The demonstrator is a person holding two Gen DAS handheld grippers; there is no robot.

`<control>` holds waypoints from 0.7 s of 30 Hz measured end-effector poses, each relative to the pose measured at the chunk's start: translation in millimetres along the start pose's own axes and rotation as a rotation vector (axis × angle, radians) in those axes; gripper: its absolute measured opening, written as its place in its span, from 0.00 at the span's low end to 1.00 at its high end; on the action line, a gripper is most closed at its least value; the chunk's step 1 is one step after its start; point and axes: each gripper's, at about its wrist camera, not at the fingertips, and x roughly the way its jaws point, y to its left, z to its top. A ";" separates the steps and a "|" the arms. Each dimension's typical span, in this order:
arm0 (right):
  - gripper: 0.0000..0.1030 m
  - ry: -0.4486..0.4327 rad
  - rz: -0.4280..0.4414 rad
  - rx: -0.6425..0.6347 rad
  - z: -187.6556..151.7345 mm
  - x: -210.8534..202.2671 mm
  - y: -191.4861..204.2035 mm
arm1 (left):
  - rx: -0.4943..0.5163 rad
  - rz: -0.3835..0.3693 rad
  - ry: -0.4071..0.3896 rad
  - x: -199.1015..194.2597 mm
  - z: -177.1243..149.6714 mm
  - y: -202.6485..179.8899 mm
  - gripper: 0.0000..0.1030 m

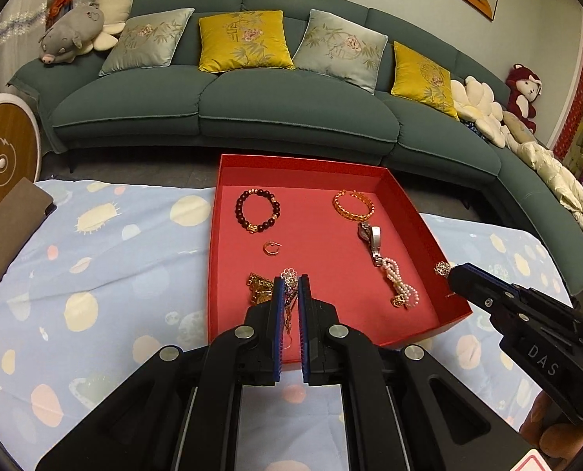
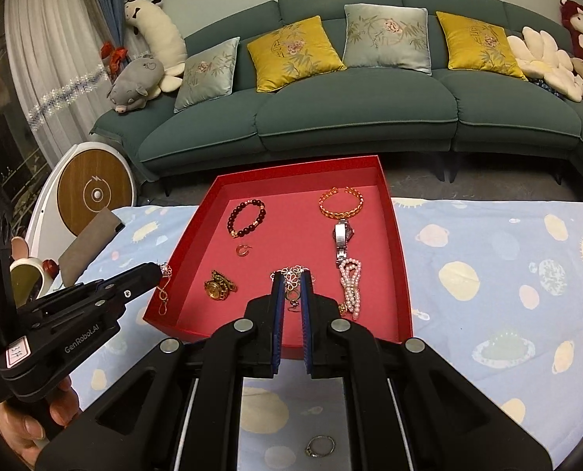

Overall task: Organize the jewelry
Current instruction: 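Carry the flower pendant with the right tool while the left tool carries the silver chain over the tray, then open the right tool to drop the flower pendant while the left tool releases the silver chain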

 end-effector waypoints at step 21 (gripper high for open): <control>0.07 0.057 0.013 -0.004 -3.0 50.9 -3.0 | 0.019 0.057 0.051 45.5 -0.6 12.4 0.05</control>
